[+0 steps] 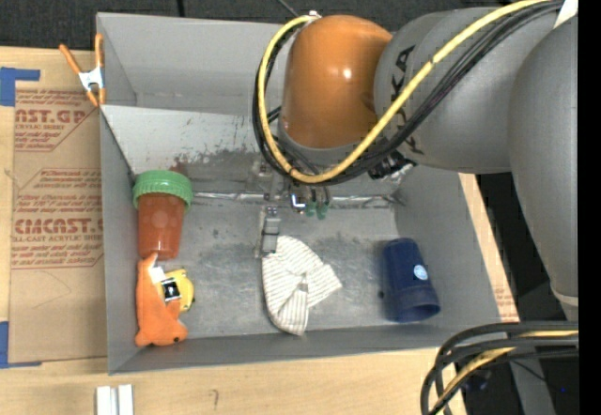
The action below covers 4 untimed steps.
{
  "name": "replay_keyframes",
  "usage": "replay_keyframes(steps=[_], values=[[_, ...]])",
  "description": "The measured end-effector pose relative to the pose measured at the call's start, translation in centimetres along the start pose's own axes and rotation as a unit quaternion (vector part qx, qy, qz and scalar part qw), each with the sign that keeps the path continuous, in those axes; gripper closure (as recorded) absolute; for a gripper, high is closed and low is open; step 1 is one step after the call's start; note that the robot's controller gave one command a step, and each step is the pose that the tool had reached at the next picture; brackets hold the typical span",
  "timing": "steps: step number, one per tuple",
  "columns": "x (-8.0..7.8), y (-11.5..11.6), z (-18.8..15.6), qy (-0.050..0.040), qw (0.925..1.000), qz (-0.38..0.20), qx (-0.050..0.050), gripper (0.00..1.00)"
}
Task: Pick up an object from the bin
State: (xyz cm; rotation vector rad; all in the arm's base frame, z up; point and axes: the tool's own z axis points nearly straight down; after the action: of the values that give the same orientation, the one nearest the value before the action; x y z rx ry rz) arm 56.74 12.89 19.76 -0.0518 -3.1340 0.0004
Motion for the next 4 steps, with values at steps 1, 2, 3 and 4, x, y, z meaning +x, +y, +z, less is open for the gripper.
replay_keyframes(steps=[1, 2, 3, 4], values=[[-0.2, -2.1, 1.9, -0.0099, 0.9998, -0.015, -0.001, 0.00], [0.7, -3.5, 8.5, -0.0051, 0.9999, -0.011, -0.001, 0.00], [1.8, -5.6, 8.8, -0.0015, 1.0000, 0.008, -0.001, 0.00], [5.3, -7.9, 12.4, -0.0032, 0.9976, -0.069, 0.000, 1.00]])
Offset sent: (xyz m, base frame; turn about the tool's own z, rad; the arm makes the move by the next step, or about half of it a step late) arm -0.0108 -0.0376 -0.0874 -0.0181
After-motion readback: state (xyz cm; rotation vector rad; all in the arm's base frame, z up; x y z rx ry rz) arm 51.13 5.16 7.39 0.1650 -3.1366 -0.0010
